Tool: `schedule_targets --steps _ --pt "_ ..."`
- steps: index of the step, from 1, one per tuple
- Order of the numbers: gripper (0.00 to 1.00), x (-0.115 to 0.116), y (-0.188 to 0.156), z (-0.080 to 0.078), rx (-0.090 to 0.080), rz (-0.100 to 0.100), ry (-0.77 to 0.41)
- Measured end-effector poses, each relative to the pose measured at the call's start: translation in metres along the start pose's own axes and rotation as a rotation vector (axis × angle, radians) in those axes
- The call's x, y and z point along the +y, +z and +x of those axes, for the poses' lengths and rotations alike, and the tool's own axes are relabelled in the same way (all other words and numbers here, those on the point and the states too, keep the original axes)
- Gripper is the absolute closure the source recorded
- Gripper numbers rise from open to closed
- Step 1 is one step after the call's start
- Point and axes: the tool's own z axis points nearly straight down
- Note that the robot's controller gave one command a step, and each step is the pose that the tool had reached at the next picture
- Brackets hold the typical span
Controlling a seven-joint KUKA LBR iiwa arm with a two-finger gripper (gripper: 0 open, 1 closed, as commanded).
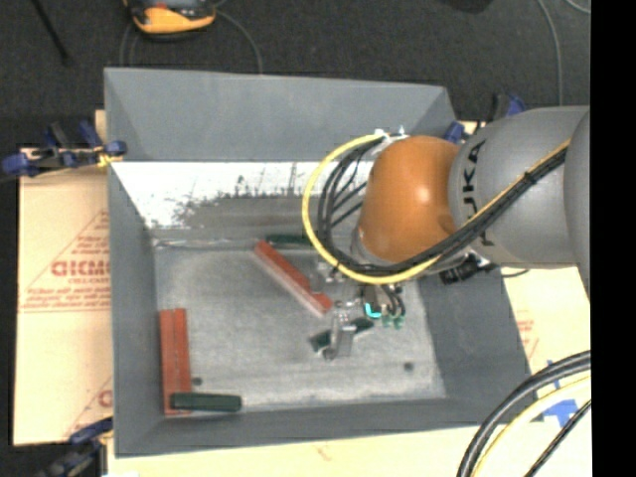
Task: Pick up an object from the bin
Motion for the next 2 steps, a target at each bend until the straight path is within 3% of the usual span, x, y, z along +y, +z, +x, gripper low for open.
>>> schedule_targets --steps 1,2 --pt "0.00 0.000 -0.004 -0.002 -0.008 0.000 0.001" --pt "0.00 0.018 0.063 -0.092 -0.016 0.001 -0.023"
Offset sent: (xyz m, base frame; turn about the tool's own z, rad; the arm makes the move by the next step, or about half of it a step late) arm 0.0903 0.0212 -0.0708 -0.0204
